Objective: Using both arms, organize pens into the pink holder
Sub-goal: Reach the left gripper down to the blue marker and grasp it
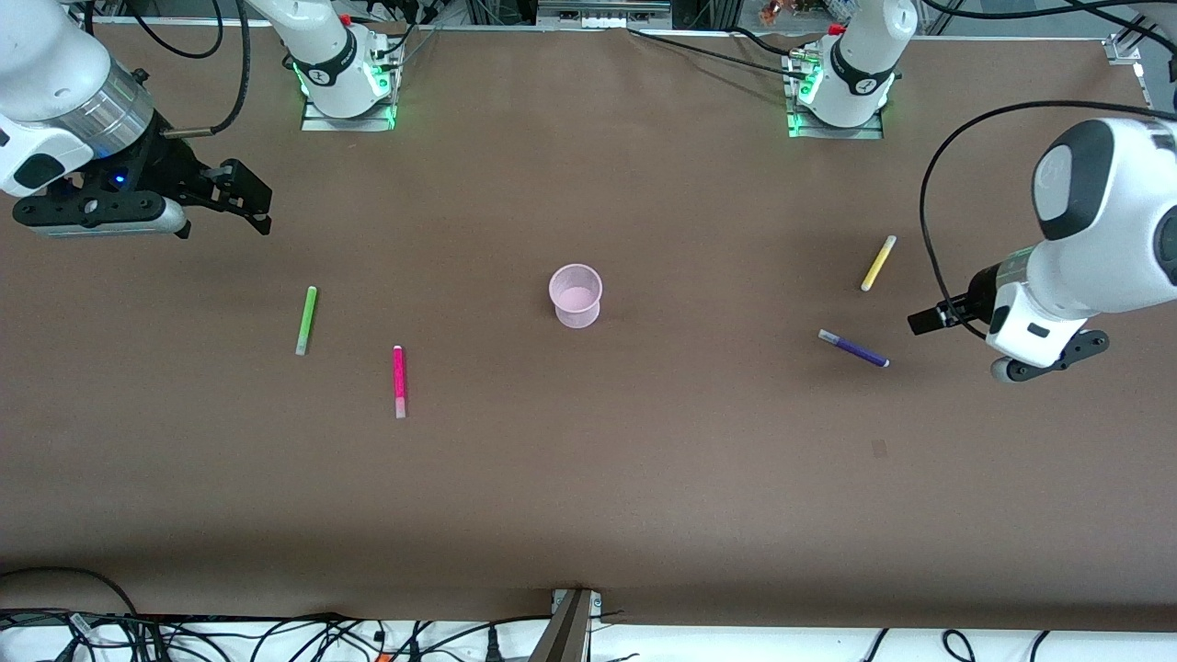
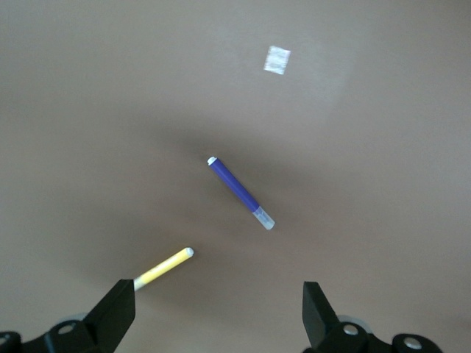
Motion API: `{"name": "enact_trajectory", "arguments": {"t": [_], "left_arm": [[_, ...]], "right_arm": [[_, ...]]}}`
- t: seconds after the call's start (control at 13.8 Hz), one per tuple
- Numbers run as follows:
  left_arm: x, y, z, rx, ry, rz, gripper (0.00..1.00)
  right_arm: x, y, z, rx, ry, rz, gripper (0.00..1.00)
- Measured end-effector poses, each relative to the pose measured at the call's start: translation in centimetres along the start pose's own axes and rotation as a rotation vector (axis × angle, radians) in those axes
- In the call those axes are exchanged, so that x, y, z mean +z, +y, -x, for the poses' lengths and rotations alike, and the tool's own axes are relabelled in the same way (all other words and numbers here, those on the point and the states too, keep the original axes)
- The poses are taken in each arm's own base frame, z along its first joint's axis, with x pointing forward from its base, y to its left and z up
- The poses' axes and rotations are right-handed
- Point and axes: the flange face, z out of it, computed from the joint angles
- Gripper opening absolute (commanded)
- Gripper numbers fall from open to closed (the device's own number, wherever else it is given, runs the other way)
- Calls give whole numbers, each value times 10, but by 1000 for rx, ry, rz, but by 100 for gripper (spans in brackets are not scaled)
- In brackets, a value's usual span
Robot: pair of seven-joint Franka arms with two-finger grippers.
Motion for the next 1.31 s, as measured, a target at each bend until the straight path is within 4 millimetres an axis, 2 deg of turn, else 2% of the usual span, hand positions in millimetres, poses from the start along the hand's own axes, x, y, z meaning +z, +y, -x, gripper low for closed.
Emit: {"name": "enact_trajectory", "arguments": {"t": [0.22, 0.58, 0.94, 1.31], "left_arm": [[44, 3, -6, -198, -20, -8, 100], [101, 4, -10, -421, 36, 35, 100], [126, 6, -17, -667, 93, 104, 100], [169, 6, -21, -707, 99, 113, 100]], "right_arm": [[0, -1, 0, -2, -1, 0, 100], [0, -1, 1, -2, -5, 1, 100], [1, -1, 1, -2, -11, 2, 100], [1, -1, 1, -2, -12, 2, 100]]}}
